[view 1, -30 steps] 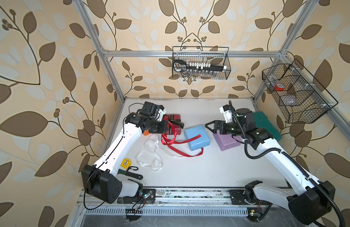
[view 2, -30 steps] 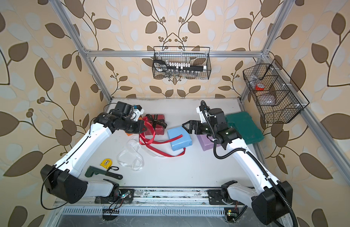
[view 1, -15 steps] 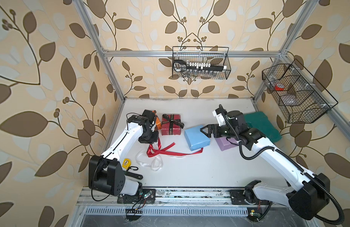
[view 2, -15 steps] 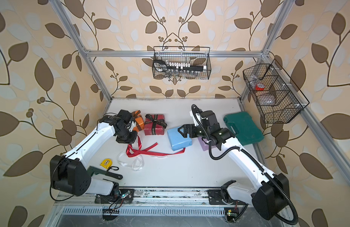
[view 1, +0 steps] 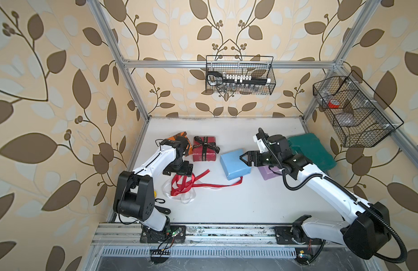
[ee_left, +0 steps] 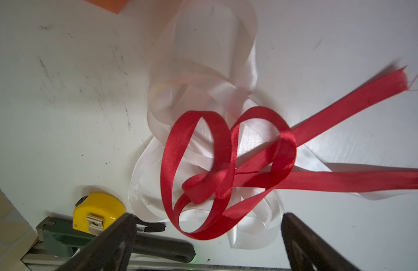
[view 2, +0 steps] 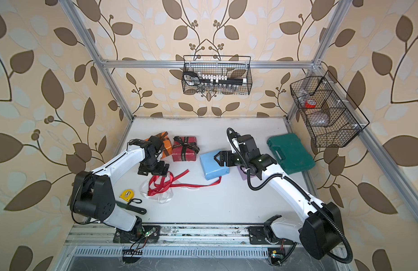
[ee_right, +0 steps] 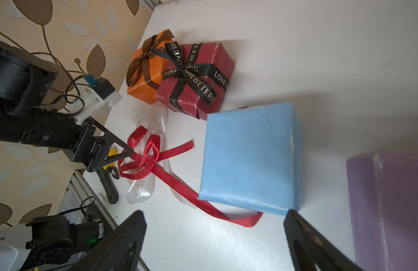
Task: Untie the ribbon bows on the gift boxes
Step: Place the ribbon at the center of the board, then move the gift box to the center of the board.
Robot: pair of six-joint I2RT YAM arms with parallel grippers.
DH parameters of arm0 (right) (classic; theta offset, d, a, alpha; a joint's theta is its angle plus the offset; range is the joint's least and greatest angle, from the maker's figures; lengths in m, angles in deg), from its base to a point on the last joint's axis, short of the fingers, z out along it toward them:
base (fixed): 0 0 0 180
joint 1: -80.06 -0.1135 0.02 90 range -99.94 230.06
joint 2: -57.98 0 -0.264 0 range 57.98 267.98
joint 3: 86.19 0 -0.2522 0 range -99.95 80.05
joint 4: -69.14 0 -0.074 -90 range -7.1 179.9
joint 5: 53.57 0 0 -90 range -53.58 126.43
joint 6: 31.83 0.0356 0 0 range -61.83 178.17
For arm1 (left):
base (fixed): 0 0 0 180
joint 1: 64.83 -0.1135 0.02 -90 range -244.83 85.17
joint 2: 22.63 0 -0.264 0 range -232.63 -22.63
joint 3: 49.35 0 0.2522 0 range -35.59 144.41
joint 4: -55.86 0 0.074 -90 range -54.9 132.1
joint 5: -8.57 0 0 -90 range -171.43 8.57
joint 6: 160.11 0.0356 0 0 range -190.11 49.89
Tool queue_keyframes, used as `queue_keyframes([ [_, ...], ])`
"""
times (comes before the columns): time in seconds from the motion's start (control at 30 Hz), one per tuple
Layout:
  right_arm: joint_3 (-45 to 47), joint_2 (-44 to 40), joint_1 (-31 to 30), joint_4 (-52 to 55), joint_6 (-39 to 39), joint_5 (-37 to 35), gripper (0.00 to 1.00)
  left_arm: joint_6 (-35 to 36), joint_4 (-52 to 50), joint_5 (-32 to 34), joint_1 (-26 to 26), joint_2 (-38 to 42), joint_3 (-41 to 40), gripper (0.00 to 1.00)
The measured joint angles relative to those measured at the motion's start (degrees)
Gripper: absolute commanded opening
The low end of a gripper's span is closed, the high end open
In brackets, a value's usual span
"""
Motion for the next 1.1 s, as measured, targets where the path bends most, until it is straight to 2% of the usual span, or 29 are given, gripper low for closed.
queue_keyframes([
  [0.07,1.38,0.09,-1.16,-0.59,0.57,0.28,0.83,-0.35,0.04,-1.62,0.00,2.29,2.12,0.99],
  [0.2,2.69,1.66,-5.31,-1.75,2.36,1.20,0.61,-2.69,5.44,-10.91,0.74,10.21,3.87,0.99],
  [0.23,2.75,2.62,-6.71,-2.60,2.82,1.40,0.56,-4.33,9.01,-14.58,1.38,12.68,2.32,0.99],
  [0.3,3.10,4.55,-9.14,-4.28,4.02,1.73,0.53,-9.05,17.27,-20.83,3.48,16.65,-3.13,0.99],
  [0.4,4.61,7.15,-11.80,-7.13,5.81,2.25,0.49,-16.13,27.08,-25.31,9.40,17.31,-11.85,0.98],
  [0.5,6.82,9.35,-12.63,-9.84,7.30,2.58,0.49,-20.52,31.98,-25.83,15.65,12.90,-16.20,0.99],
  [0.6,8.48,10.99,-12.63,-11.56,8.41,2.40,0.49,-23.32,36.06,-25.94,18.88,10.08,-18.62,0.99],
  [0.93,9.29,17.16,-12.61,-17.62,9.94,0.00,0.49,-27.10,45.13,-22.25,19.08,1.84,-23.85,0.99],
  [1.1,9.25,20.68,-10.54,-18.29,9.92,-1.90,0.49,-27.28,47.30,-21.05,19.02,1.55,-24.13,0.99],
])
